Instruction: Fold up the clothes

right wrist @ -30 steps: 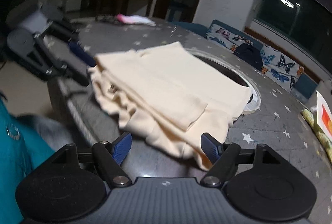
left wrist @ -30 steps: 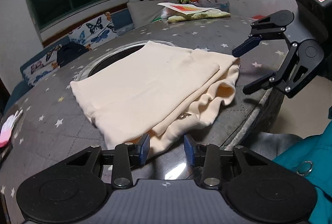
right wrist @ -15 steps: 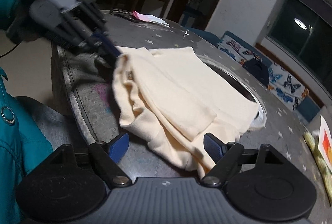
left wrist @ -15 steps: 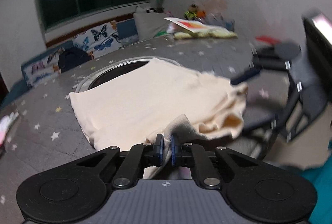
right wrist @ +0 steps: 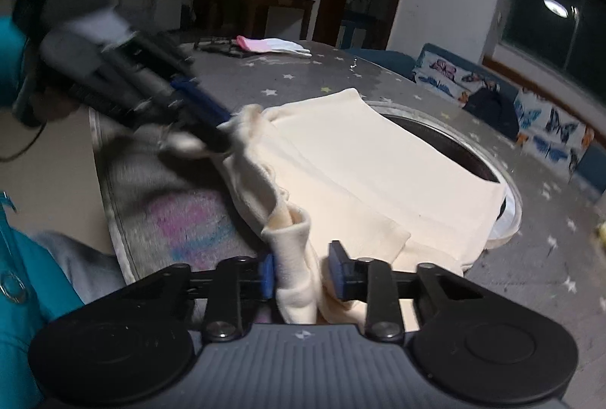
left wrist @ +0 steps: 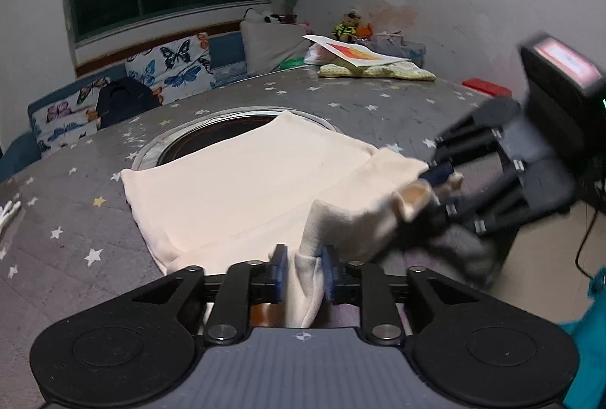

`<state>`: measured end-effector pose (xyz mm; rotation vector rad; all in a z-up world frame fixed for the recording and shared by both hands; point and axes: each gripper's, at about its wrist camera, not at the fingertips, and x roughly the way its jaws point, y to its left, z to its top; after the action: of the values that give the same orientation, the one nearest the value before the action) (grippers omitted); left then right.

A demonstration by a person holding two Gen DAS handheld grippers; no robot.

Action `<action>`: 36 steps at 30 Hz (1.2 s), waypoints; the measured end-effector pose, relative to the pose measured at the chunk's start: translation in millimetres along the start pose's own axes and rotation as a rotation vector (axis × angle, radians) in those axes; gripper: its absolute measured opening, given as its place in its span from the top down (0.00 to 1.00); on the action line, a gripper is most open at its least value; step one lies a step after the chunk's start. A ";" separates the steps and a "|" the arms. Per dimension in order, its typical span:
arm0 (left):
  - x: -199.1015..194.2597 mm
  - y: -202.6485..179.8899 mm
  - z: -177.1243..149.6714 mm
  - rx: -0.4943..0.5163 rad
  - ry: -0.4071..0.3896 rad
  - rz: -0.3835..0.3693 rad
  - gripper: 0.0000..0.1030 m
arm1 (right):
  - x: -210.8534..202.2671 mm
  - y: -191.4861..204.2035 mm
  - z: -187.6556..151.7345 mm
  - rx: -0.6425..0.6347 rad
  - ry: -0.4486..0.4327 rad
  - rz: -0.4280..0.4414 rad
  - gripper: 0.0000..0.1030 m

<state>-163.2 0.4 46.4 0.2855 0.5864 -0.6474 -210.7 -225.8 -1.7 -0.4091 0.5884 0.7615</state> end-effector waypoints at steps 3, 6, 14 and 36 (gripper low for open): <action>-2.4 -8.1 -8.9 0.051 0.007 0.024 0.56 | -2.7 -9.6 0.3 0.053 0.001 0.023 0.81; -4.0 -14.7 -16.5 0.091 0.012 0.040 0.53 | -3.1 -13.7 2.1 0.067 -0.002 0.024 0.82; 2.9 -24.9 -30.9 0.206 0.012 0.124 0.53 | -0.5 -17.4 3.1 0.097 -0.009 0.011 0.85; 7.5 -27.0 -41.7 0.291 -0.055 0.234 0.70 | 0.1 -5.9 2.5 0.095 -0.013 -0.014 0.87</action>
<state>-193.2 -6.3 6.6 0.5979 0.3973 -0.5108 -205.4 -228.3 1.0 -0.3201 0.6070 0.7194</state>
